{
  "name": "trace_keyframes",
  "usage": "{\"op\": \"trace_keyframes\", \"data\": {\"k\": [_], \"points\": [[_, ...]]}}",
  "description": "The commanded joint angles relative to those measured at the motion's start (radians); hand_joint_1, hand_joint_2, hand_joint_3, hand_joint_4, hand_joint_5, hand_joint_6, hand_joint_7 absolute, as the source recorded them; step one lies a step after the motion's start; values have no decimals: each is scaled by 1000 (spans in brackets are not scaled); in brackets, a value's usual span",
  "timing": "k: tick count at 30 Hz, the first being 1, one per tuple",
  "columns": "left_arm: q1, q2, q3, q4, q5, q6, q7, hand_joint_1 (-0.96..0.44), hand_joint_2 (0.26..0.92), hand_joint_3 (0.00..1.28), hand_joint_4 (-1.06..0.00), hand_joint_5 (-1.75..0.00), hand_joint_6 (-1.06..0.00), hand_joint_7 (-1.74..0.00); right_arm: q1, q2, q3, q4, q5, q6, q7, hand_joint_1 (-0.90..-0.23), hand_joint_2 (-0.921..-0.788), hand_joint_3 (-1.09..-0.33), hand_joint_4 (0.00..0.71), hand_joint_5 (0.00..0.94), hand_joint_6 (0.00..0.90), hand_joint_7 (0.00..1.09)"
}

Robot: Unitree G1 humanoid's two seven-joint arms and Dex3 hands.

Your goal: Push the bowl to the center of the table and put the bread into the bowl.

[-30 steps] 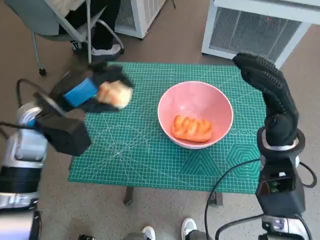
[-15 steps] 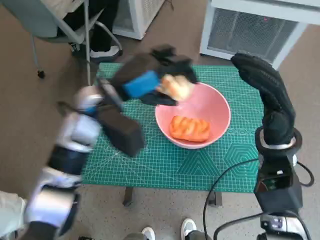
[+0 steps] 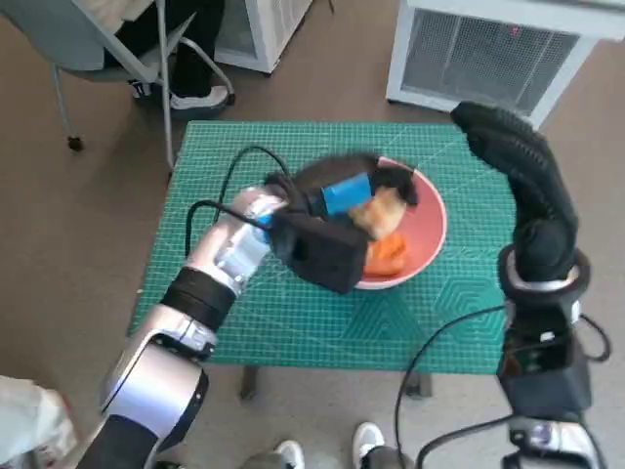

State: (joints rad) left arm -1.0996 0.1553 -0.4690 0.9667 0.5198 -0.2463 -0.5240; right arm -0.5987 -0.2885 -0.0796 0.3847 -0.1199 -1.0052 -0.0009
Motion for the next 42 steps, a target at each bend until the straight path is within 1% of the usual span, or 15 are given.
{"op": "trace_keyframes", "data": {"k": [1,3,5,10,15,18,21,22,24,28,32,35,38,41,42], "points": [[-41,-14,-21,-21,16,65,-51,-306,895,51,-20,-30,-87,-227,39,-1,-7,-19,3,20,3,-544,-921,-818,304,1,-1,656],[-34,-12,-20,-29,16,65,-48,-345,905,33,-17,-14,-87,-192,42,-1,-9,-27,1,24,2,-545,-921,-820,304,1,-1,656],[-21,-7,-8,-25,3,17,-18,-361,909,26,-18,-9,-92,-180,45,-2,-11,-31,-1,26,0,-546,-921,-820,304,1,-1,656],[-5,0,34,-2,-40,-96,48,-372,917,20,-81,-28,-190,-208,48,-3,-17,-42,-6,35,-2,-549,-921,-822,303,1,-1,657],[16,13,98,3,-105,-208,117,-362,920,33,-184,-42,-295,-236,52,-4,-28,-61,-17,47,-8,-554,-921,-823,303,1,-1,657],[39,16,149,-11,-160,-263,148,-365,921,57,-276,-54,-362,-280,54,-3,-33,-74,-19,55,-10,-556,-921,-823,304,1,-1,656],[73,15,209,-35,-219,-327,196,-370,921,83,-341,-57,-395,-314,52,-3,-35,-84,-14,61,-9,-554,-921,-823,307,3,-1,654],[83,13,226,-42,-235,-347,211,-375,921,100,-388,-57,-410,-344,51,-2,-35,-86,-11,63,-8,-550,-921,-822,308,3,-1,653],[109,7,263,-61,-272,-389,244,-382,921,118,-439,-60,-428,-374,48,-2,-34,-89,-2,67,-4,-545,-921,-822,309,3,-1,651],[161,-18,332,-113,-360,-454,283,-410,921,158,-552,-76,-452,-456,35,-2,-26,-84,30,75,12,-539,-921,-818,307,2,-1,648],[220,-52,391,-194,-476,-477,266,-407,921,176,-616,-94,-471,-496,21,0,-10,-84,88,86,44,-549,-921,-812,299,0,-1,646],[275,-81,423,-292,-595,-461,215,-391,921,188,-626,-95,-464,-502,7,5,6,-101,142,109,76,-558,-921,-807,290,0,-1,644],[317,-95,439,-376,-687,-429,169,-369,921,201,-615,-88,-444,-502,-2,10,17,-121,184,138,102,-564,-921,-803,280,0,-1,641],[356,-99,456,-454,-756,-399,136,-350,921,218,-590,-72,-417,-501,-11,15,26,-142,234,176,133,-566,-921,-792,270,0,-1,638],[366,-99,460,-472,-770,-391,129,-349,921,222,-584,-66,-407,-510,-13,17,27,-147,244,185,140,-568,-921,-788,268,0,-1,637]]}}
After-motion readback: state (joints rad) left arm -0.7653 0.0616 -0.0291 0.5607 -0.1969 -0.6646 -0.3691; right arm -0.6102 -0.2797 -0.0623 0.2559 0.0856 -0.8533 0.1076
